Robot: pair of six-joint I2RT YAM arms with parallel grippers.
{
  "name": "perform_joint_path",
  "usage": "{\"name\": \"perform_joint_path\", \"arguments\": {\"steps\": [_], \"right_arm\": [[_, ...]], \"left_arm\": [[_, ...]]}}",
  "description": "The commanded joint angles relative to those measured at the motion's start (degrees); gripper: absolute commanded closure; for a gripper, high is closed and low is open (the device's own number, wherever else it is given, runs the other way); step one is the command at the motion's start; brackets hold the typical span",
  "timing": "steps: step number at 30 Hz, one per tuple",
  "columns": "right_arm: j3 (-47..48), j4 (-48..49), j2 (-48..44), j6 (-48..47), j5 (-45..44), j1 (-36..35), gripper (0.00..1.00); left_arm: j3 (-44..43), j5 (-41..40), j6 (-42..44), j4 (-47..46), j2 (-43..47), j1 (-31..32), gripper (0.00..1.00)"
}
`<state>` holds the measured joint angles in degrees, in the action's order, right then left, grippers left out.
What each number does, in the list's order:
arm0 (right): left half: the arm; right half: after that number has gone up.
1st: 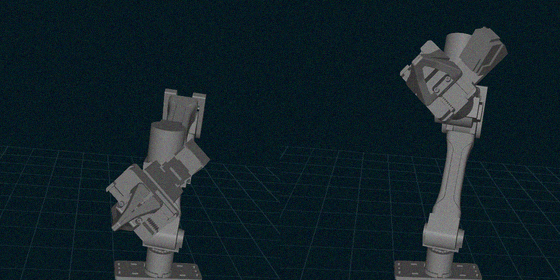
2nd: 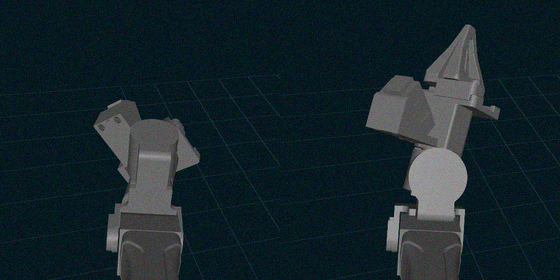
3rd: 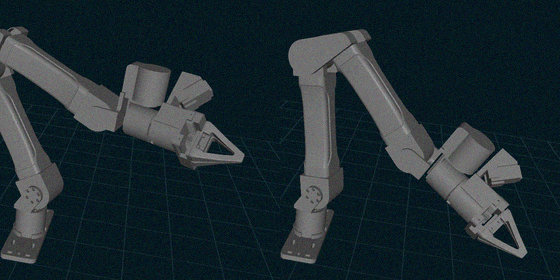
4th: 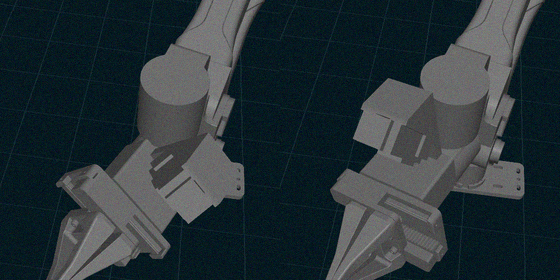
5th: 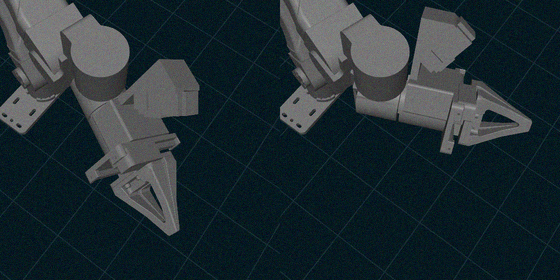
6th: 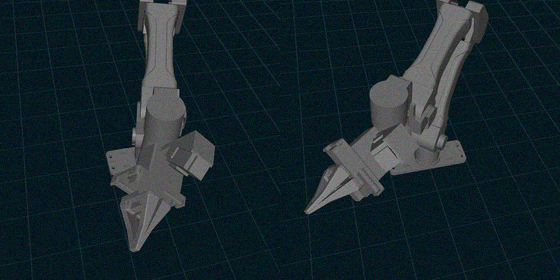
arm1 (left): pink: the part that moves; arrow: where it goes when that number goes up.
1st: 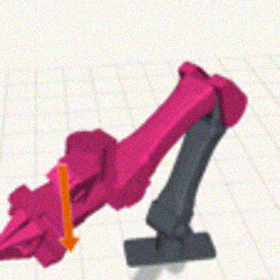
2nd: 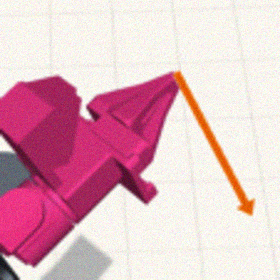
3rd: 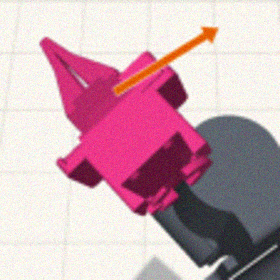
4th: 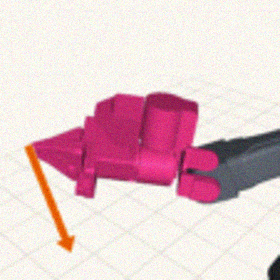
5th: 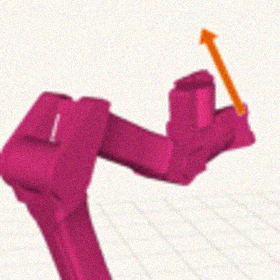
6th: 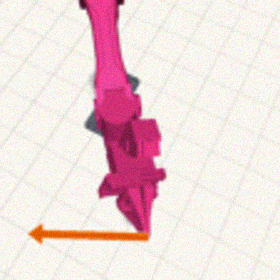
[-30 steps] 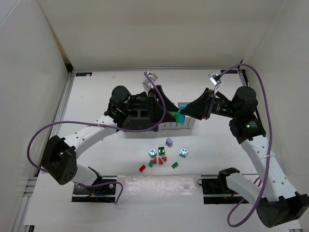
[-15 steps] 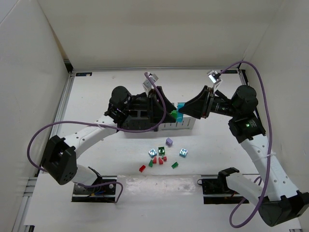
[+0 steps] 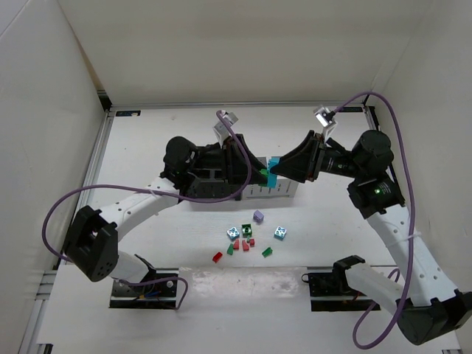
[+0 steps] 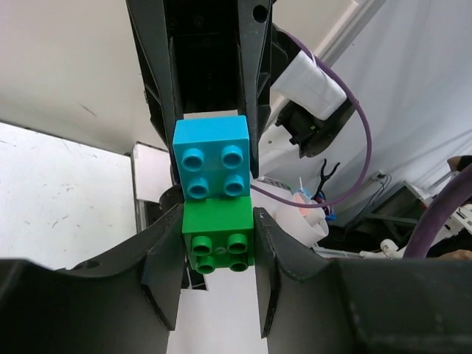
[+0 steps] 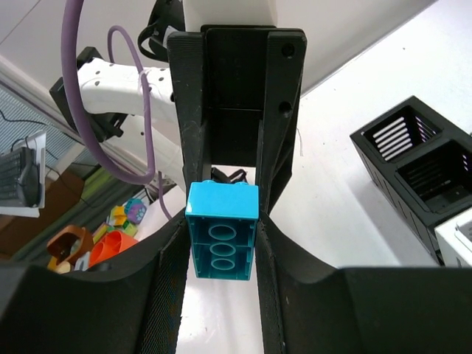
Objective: Sort the legos into containers by color
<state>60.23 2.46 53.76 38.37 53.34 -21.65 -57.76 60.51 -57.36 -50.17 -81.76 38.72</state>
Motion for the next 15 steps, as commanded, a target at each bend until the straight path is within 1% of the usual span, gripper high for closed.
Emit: {"name": "perform_joint_path", "arguments": {"steps": [1,2,3,5,6,7,8,9,10,11,12,13,14,15], "right_arm": [[1.8,-1.7,-1.7,-1.5,-0.9,2.7,1.00],[1.7,-2.4,-2.3,-1.7,-0.8,3.3,1.00],[1.8,-2.2,-2.5,-1.9,-0.3,5.9,1.00],[1.6,-5.3,-3.7,-2.2,0.6,7.8,1.00],[1.5,-5.8,-4.1,-2.2,0.8,10.6,1.00],[1.1,-6.1,-4.3,-2.3,1.0,11.5,1.00],[1.1,-7.5,-5.1,-2.6,1.7,13.5,1.00],[0.9,-7.6,-5.2,-2.9,2.0,15.0,1.00],[0.2,-7.8,-5.4,-2.8,2.2,15.8,1.00],[0.0,-8.9,-6.0,-3.1,2.4,17.1,1.00],[-0.1,-9.7,-6.3,-3.6,2.1,18.2,1.00],[-0.2,-10.5,-6.4,-4.0,1.6,18.6,1.00],[-0.3,-12.5,-6.5,-5.7,0.8,19.0,1.00],[-0.1,-15.0,-6.4,-7.6,0.2,19.1,1.00]], "left_arm": [[1.2,0.9,-0.7,-2.8,2.9,-1.0,0.62],[1.6,0.8,-0.6,-2.0,3.3,-1.9,0.64],[3.2,0.2,-0.4,-1.5,3.8,-2.8,0.64],[4.2,-0.3,0.1,0.2,5.6,-4.2,0.65],[5.1,-0.5,1.9,1.2,6.8,-5.0,0.65],[5.2,-1.2,3.1,4.3,7.5,-5.8,0.65],[5.3,-1.8,6.4,9.7,8.7,-6.3,0.65],[5.1,-2.5,8.6,13.1,10.5,-6.5,0.65],[4.6,-5.6,14.3,26.8,11.6,-6.9,0.65],[2.7,-7.6,22.0,33.7,14.1,-6.8,0.65],[-0.8,-14.4,26.0,40.7,14.9,-6.6,0.65],[-2.7,-24.1,30.0,61.5,15.5,-4.6,0.65],[-6.3,-29.6,37.3,66.5,16.2,-3.5,0.64],[-8.3,-40.3,38.5,69.9,16.3,-1.6,0.64]]}}
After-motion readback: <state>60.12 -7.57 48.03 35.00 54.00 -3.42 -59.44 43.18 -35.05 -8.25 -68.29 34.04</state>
